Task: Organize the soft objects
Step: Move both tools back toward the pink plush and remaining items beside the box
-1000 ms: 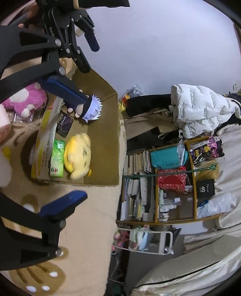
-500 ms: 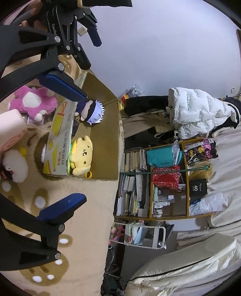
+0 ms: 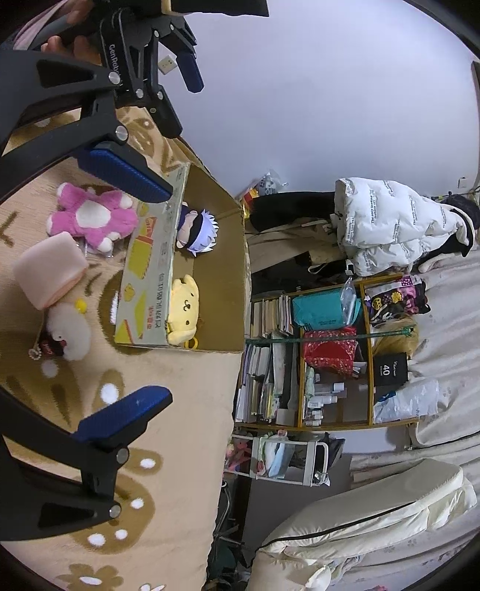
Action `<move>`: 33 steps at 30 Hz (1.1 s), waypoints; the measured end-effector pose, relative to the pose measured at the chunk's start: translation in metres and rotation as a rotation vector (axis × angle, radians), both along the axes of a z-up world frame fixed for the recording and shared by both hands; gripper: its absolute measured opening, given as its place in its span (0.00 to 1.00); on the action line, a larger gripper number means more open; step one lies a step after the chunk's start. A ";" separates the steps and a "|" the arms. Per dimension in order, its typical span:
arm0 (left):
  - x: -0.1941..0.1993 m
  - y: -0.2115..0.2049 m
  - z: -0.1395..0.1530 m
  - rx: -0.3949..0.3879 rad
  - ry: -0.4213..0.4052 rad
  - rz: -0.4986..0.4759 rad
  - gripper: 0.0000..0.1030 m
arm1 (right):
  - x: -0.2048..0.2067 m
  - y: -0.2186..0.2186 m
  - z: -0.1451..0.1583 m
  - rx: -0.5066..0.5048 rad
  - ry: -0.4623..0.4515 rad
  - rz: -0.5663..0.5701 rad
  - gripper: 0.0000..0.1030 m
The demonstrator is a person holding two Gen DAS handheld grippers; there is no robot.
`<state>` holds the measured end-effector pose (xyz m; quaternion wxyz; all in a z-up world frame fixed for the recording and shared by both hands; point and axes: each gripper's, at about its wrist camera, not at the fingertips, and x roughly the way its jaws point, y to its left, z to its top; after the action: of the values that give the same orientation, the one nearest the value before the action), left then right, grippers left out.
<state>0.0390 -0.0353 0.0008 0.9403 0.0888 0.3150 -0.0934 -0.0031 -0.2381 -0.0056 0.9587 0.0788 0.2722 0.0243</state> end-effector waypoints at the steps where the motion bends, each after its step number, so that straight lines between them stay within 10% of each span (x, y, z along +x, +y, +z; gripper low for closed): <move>1: -0.002 -0.001 -0.001 0.007 0.004 -0.004 0.91 | -0.002 0.000 0.000 0.001 0.006 -0.001 1.00; 33: 0.044 0.000 -0.040 -0.100 0.252 -0.003 0.91 | 0.028 0.030 -0.051 -0.075 0.259 0.087 0.96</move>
<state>0.0833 -0.0353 -0.0393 0.8963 0.0300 0.4256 -0.1208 0.0250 -0.2085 -0.0563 0.9160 0.0334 0.3973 0.0454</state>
